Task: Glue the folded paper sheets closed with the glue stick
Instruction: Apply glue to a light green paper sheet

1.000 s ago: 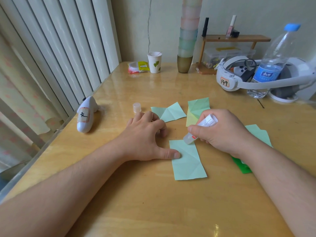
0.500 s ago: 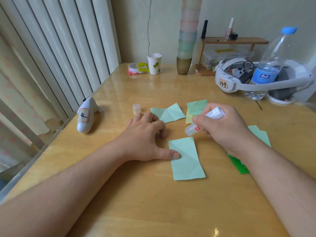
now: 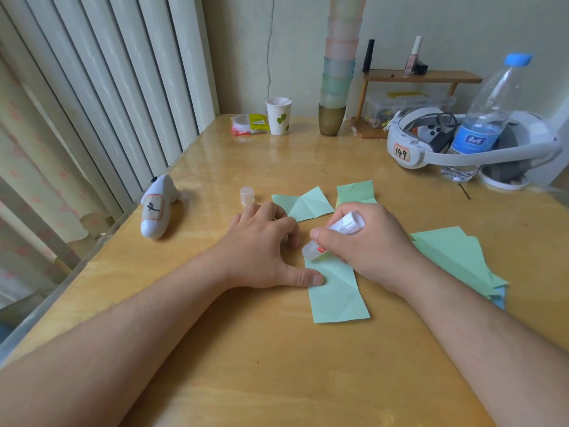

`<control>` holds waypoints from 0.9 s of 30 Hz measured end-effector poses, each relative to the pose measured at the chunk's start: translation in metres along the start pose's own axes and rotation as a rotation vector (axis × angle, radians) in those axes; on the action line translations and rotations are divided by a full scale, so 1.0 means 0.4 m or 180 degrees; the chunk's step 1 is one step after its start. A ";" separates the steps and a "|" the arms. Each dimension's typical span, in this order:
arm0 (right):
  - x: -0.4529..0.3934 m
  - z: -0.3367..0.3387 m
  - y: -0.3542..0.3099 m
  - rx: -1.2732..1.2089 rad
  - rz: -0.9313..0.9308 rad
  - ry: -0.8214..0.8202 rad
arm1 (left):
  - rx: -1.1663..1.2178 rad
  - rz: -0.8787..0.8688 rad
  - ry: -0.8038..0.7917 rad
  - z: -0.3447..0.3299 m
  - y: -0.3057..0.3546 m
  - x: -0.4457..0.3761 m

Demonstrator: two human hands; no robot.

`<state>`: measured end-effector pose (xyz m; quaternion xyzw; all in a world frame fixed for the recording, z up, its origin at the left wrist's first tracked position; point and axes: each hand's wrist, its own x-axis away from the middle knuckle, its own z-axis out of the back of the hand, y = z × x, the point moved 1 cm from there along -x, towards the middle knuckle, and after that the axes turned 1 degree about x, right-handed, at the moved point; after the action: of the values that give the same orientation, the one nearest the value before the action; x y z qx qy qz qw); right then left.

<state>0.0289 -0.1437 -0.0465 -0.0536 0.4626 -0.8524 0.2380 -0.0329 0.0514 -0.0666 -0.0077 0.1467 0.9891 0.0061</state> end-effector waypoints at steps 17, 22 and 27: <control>0.005 0.091 0.020 0.0631 -0.0207 0.0027 | 0.0012 -0.0063 0.0009 -0.003 -0.007 0.003; 0.003 0.089 0.022 0.0586 -0.0200 0.0026 | 0.0020 -0.0069 0.0002 -0.003 -0.008 0.003; -0.007 0.093 0.027 -0.0320 -0.0174 0.0435 | 0.0000 -0.0058 -0.0018 -0.001 -0.005 0.003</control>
<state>0.0469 -0.1756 -0.0338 -0.0198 0.5183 -0.8359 0.1796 -0.0342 0.0533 -0.0674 -0.0063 0.1466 0.9890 0.0155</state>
